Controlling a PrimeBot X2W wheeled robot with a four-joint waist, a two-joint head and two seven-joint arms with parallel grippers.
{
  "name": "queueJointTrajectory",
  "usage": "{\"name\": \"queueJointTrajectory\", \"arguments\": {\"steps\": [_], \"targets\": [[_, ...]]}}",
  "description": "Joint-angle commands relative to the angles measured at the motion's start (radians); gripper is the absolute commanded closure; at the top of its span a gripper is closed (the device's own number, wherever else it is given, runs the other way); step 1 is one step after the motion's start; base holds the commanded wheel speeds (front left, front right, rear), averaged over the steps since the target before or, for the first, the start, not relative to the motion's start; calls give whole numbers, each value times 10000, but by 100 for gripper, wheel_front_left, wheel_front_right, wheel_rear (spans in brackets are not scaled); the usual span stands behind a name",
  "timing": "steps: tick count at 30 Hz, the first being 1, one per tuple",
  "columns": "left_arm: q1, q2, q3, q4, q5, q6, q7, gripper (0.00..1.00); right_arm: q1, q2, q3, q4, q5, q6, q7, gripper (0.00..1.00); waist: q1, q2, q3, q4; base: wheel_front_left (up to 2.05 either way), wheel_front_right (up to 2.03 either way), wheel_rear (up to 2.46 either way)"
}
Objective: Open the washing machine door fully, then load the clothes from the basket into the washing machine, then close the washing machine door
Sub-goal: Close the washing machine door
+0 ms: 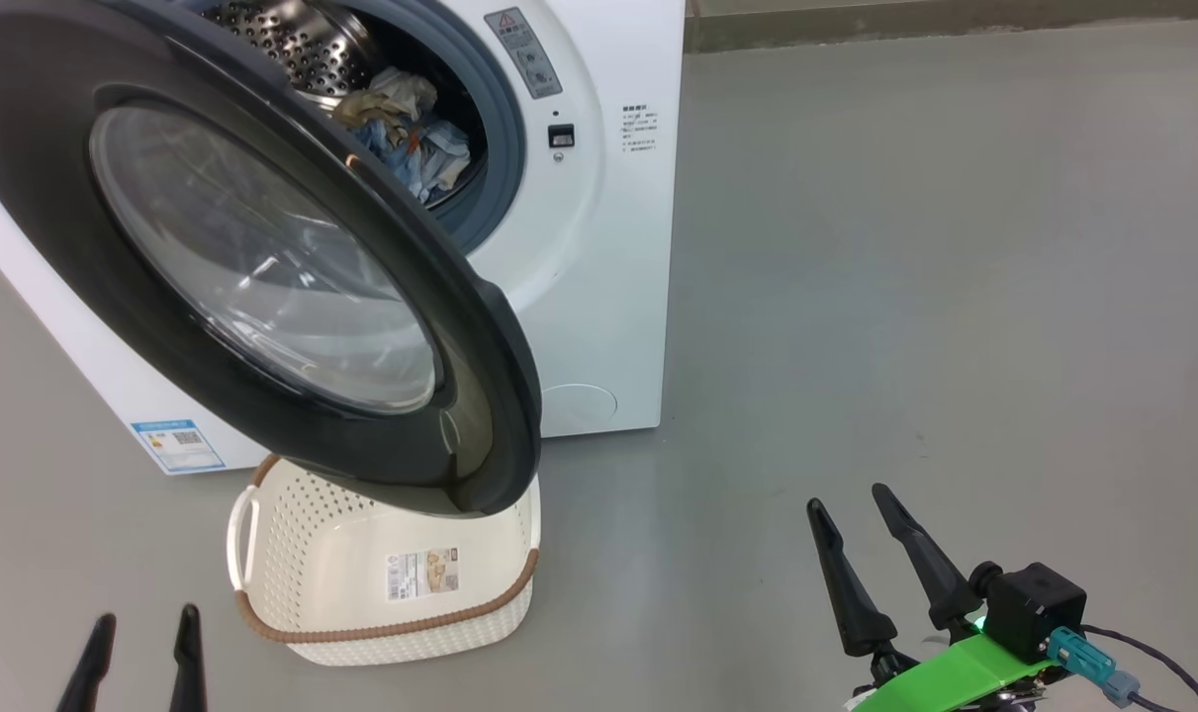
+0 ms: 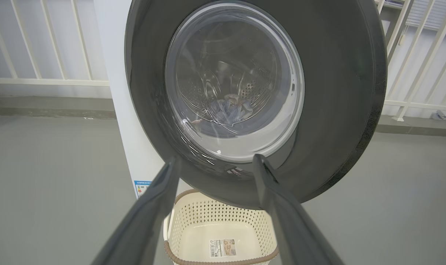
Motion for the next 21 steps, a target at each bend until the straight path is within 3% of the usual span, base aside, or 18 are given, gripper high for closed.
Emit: {"name": "queueJointTrajectory", "arguments": {"steps": [1, 9, 21], "targets": [[-73, -56, 537, -281, 511, 39, -91, 0, -36, 19, 263, -246, -62, 16, -48, 0, 0, 0, -22, -6, 0, 0, 0], [310, -745, 1034, -543, 1660, 7, -92, 0, -18, 19, 307, -182, -107, 16, -48, 0, 0, 0, -117, -42, 0, 0, 0], [490, -1127, 1288, -594, 1911, -25, -93, 0, 65, 19, 275, -108, -227, 16, -48, 0, 0, 0, -192, -5, 0, 0, 0]]}}
